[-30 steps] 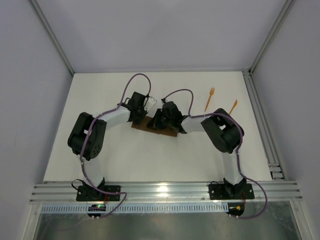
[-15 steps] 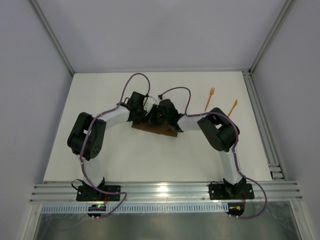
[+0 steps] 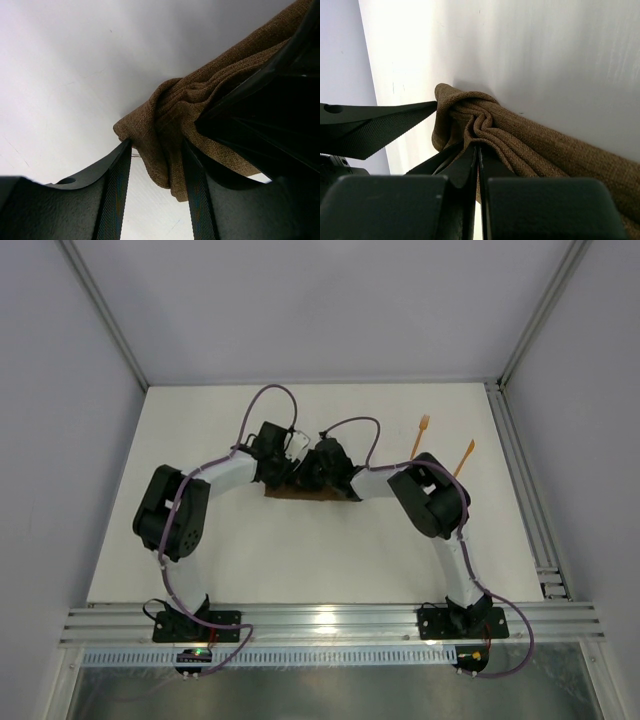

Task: Fold the napkin into a case and place the utensils inside
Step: Stuff the top corner of the smaller-rectangle-folded napkin into the folded napkin.

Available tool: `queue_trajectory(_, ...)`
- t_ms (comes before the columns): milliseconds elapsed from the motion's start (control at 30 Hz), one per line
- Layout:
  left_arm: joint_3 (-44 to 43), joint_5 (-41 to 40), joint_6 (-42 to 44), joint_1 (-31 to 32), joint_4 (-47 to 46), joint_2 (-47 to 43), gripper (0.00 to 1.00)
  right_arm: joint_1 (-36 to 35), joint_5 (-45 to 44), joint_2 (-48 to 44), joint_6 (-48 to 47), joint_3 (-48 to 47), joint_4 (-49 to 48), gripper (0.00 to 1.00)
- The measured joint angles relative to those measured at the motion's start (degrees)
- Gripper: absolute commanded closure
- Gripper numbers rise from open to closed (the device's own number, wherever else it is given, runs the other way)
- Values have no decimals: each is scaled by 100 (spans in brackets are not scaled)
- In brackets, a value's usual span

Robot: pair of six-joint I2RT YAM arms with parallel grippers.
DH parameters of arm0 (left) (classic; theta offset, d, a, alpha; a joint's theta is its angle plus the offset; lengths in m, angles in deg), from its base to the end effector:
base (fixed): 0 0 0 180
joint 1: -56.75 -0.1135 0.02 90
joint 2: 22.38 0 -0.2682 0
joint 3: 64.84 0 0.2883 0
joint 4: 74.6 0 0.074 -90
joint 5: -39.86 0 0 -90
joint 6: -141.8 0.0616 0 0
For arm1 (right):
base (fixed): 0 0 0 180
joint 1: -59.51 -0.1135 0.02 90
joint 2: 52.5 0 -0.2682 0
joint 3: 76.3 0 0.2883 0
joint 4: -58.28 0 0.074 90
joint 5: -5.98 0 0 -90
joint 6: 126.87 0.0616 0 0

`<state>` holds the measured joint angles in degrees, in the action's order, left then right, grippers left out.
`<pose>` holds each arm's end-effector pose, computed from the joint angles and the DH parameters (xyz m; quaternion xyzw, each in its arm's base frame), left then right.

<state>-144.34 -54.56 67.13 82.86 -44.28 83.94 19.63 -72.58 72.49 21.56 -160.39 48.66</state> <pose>0.3847 -0.1833 0.1271 0.3289 0.9003 0.0103 0.2849 0.3809 0.3342 0.0747 0.0915 0.8638 0.4259 0.2534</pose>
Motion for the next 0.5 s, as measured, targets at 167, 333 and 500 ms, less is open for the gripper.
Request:
queue_trajectory(167, 0, -31, -4, 2, -7, -13, 54, 13, 28, 20, 7, -48, 35, 97)
queue_trajectory(333, 0, -52, -9, 9, -4, -66, 56, 15, 50, 20, 0, -79, 50, 97)
queue_trajectory(500, -2, -94, -9, 13, -4, -87, 55, 22, 72, 20, -46, -111, 70, 97)
